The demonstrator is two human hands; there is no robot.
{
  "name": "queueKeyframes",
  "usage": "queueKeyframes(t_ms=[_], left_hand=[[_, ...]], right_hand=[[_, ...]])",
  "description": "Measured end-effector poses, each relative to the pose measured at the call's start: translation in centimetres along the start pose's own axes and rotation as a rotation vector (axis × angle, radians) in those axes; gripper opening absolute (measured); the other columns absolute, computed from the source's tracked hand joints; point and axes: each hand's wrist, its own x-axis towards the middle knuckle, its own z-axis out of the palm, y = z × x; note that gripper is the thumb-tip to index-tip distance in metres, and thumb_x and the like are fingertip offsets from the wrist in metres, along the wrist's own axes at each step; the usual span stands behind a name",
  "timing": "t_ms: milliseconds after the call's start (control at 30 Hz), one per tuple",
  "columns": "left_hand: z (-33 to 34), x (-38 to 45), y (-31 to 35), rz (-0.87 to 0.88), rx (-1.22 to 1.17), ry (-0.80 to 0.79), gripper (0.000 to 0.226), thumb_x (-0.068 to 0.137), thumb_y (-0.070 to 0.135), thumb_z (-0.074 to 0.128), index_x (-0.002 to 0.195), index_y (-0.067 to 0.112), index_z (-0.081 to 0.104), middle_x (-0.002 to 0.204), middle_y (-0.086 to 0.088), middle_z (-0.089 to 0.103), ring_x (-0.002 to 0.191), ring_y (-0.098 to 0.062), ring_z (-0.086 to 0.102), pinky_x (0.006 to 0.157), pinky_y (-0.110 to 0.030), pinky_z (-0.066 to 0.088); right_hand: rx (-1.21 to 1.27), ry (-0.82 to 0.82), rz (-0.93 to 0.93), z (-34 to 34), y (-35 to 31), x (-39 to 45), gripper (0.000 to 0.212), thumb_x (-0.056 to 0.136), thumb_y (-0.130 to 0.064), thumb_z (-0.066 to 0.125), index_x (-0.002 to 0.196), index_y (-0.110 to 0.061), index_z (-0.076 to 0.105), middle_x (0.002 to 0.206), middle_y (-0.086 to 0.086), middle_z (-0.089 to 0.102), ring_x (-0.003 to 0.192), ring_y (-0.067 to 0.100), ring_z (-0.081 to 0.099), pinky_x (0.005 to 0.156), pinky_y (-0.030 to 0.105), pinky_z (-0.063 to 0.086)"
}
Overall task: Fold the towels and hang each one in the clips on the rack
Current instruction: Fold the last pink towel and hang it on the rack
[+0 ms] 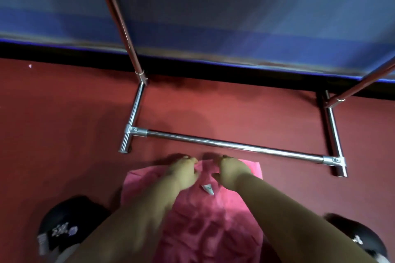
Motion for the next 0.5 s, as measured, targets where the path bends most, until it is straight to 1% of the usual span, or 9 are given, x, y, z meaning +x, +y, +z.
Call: queueKeyframes(t_ms=[67, 133, 167, 233, 267, 333, 400, 433, 500], left_hand=[[1.2, 0.8, -0.1, -0.023, -0.068, 0.004, 0.036, 0.089, 0.026, 0.053, 0.122, 0.012, 0.054, 0.127, -0.010, 0.058, 0.119, -0.025, 0.052, 0.095, -0.029, 0.039], [1.9, 1.3, 0.0, -0.057, -0.144, 0.017, 0.034, 0.088, 0.027, 0.057, 0.118, 0.012, 0.055, 0.121, -0.010, 0.062, 0.114, -0.026, 0.056, 0.088, -0.028, 0.040], [2.1, 1.4, 0.1, -0.068, -0.177, 0.014, 0.032, 0.088, 0.029, 0.058, 0.115, 0.011, 0.057, 0.117, -0.011, 0.064, 0.111, -0.026, 0.059, 0.084, -0.028, 0.041], [2.4, 1.4, 0.3, -0.071, -0.246, 0.002, 0.026, 0.089, 0.026, 0.058, 0.107, 0.007, 0.061, 0.108, -0.015, 0.068, 0.102, -0.029, 0.062, 0.077, -0.030, 0.043], [2.4, 1.1, 0.4, -0.068, -0.283, 0.005, 0.024, 0.090, 0.024, 0.058, 0.103, 0.005, 0.061, 0.104, -0.016, 0.068, 0.098, -0.030, 0.063, 0.075, -0.031, 0.042], [1.6, -0.1, 0.7, -0.030, -0.366, 0.021, 0.019, 0.090, 0.023, 0.059, 0.097, 0.005, 0.061, 0.096, -0.016, 0.068, 0.087, -0.025, 0.062, 0.071, -0.028, 0.040], [0.0, -2.0, 1.4, 0.024, -0.413, 0.022, 0.010, 0.089, 0.022, 0.060, 0.090, 0.013, 0.056, 0.085, -0.009, 0.061, 0.078, -0.015, 0.052, 0.065, -0.025, 0.035], [-1.1, -3.2, 2.0, 0.054, -0.413, 0.011, 0.011, 0.087, 0.020, 0.062, 0.087, 0.015, 0.052, 0.081, -0.004, 0.057, 0.077, -0.013, 0.048, 0.062, -0.024, 0.032], [-3.5, -5.9, 3.3, 0.114, -0.397, 0.008, 0.014, 0.083, 0.017, 0.063, 0.083, 0.018, 0.049, 0.074, 0.003, 0.053, 0.072, -0.012, 0.045, 0.062, -0.027, 0.033]], right_hand=[[0.058, -0.014, 0.005, 1.2, -0.2, 1.1, 0.040, 0.090, -0.025, 0.053, 0.130, -0.023, 0.054, 0.130, 0.005, 0.058, 0.116, 0.026, 0.057, 0.090, 0.028, 0.044], [0.150, 0.015, 0.034, 2.0, -0.3, 1.8, 0.031, 0.092, -0.027, 0.050, 0.118, -0.017, 0.062, 0.121, 0.009, 0.063, 0.112, 0.027, 0.059, 0.081, 0.026, 0.042], [0.210, 0.040, 0.048, 2.2, -0.5, 1.9, 0.028, 0.092, -0.026, 0.050, 0.114, -0.016, 0.064, 0.117, 0.008, 0.066, 0.109, 0.026, 0.060, 0.075, 0.023, 0.038], [0.308, 0.075, 0.039, 2.2, -0.6, 1.5, 0.026, 0.092, -0.018, 0.053, 0.114, -0.015, 0.066, 0.112, 0.006, 0.068, 0.105, 0.023, 0.061, 0.064, 0.013, 0.028], [0.345, 0.080, 0.035, 2.2, -0.6, 1.2, 0.027, 0.091, -0.016, 0.053, 0.115, -0.014, 0.065, 0.112, 0.007, 0.068, 0.104, 0.023, 0.061, 0.063, 0.012, 0.026], [0.398, 0.096, 0.031, 1.8, -0.7, -0.1, 0.023, 0.091, -0.014, 0.053, 0.111, -0.009, 0.063, 0.109, 0.011, 0.068, 0.099, 0.024, 0.062, 0.064, 0.016, 0.030], [0.456, 0.133, 0.033, 0.9, -0.8, -1.8, 0.006, 0.090, -0.016, 0.055, 0.095, -0.014, 0.056, 0.093, 0.013, 0.068, 0.082, 0.023, 0.060, 0.063, 0.022, 0.034], [0.489, 0.156, 0.027, 0.1, -1.0, -2.9, 0.006, 0.089, -0.017, 0.056, 0.087, -0.016, 0.051, 0.081, 0.008, 0.066, 0.073, 0.021, 0.056, 0.059, 0.022, 0.033], [0.520, 0.219, -0.019, -1.8, -1.8, -5.5, 0.021, 0.089, -0.021, 0.058, 0.073, -0.023, 0.045, 0.065, -0.003, 0.057, 0.063, 0.017, 0.051, 0.051, 0.019, 0.032]])
